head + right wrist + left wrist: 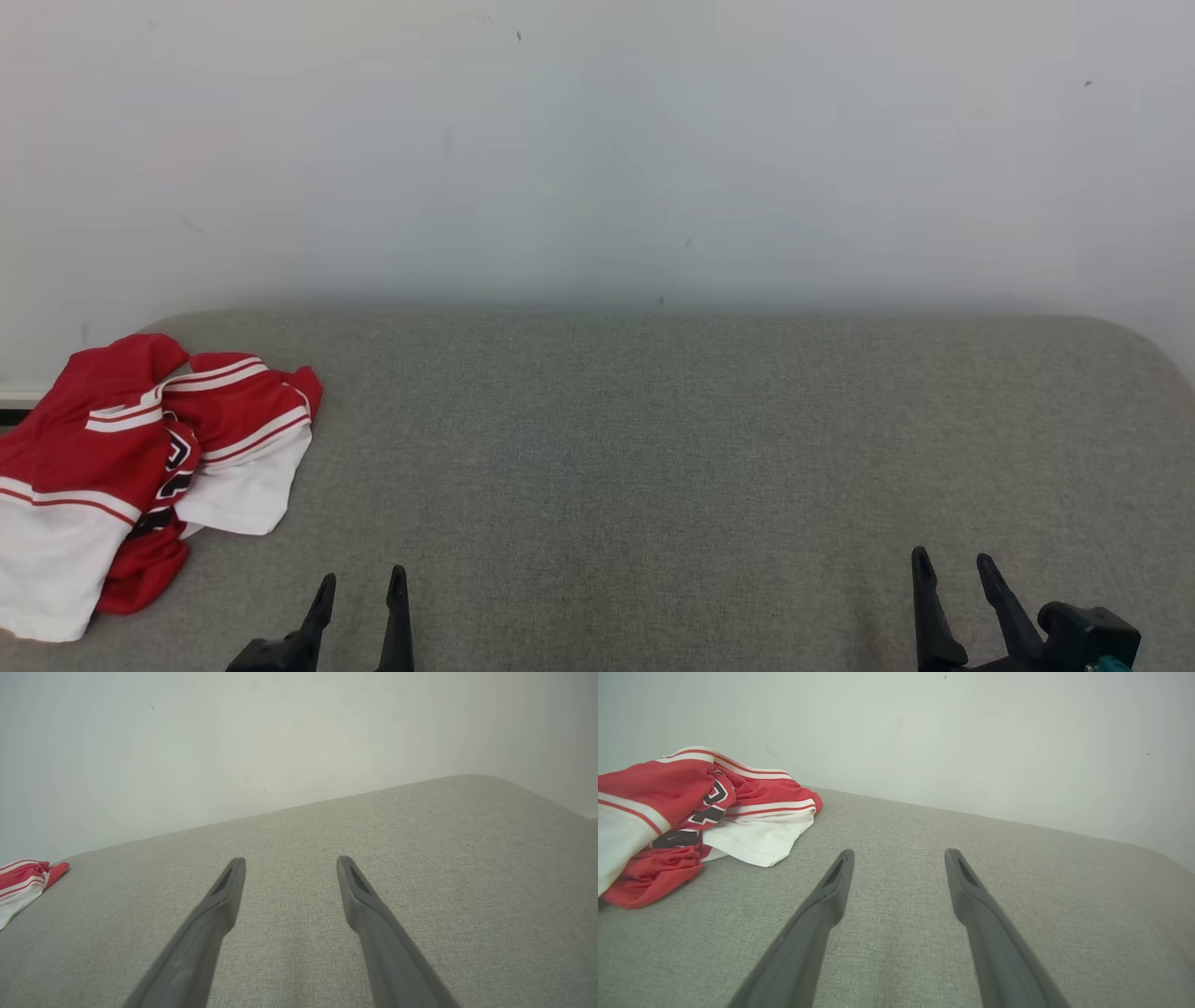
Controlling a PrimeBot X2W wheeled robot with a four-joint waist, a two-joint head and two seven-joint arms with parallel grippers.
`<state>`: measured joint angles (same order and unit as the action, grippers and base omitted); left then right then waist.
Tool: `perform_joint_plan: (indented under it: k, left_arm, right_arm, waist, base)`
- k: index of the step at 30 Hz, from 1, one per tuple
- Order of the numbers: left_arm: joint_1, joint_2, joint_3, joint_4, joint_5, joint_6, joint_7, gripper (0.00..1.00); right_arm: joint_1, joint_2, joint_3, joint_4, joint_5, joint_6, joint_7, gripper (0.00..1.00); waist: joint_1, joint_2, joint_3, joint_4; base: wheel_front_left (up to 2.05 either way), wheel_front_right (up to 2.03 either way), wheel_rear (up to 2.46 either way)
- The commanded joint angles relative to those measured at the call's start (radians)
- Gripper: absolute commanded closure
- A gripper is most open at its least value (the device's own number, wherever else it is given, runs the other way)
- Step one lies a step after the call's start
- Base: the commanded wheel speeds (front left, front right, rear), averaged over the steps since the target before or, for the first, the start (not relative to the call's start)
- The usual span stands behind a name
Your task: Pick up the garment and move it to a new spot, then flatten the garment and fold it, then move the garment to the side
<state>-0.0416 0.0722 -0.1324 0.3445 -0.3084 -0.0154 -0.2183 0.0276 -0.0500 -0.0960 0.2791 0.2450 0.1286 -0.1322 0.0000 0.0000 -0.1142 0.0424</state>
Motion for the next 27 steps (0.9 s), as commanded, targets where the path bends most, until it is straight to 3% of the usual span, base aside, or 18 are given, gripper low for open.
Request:
perform_joint_plan:
  k: [1,27]
  left_arm:
    - [-0.012,0.007,-0.003,0.004,0.014,0.002,-0.006,0.0]
    - [0.027,0.015,-0.01,0.007,0.024,0.007,-0.005,0.0]
  right_arm:
    - [0.011,0.0,-0.001,-0.005,-0.018,0.003,0.0,0.0]
    - [0.033,0.0,0.001,0.003,-0.054,0.004,-0.013,0.0]
  waist:
    - [0.0,0.0,-0.002,0.001]
    - [0.0,0.0,-0.017,0.018]
  base:
    - [0.0,0.0,0.0]
    - [0.0,0.0,0.0]
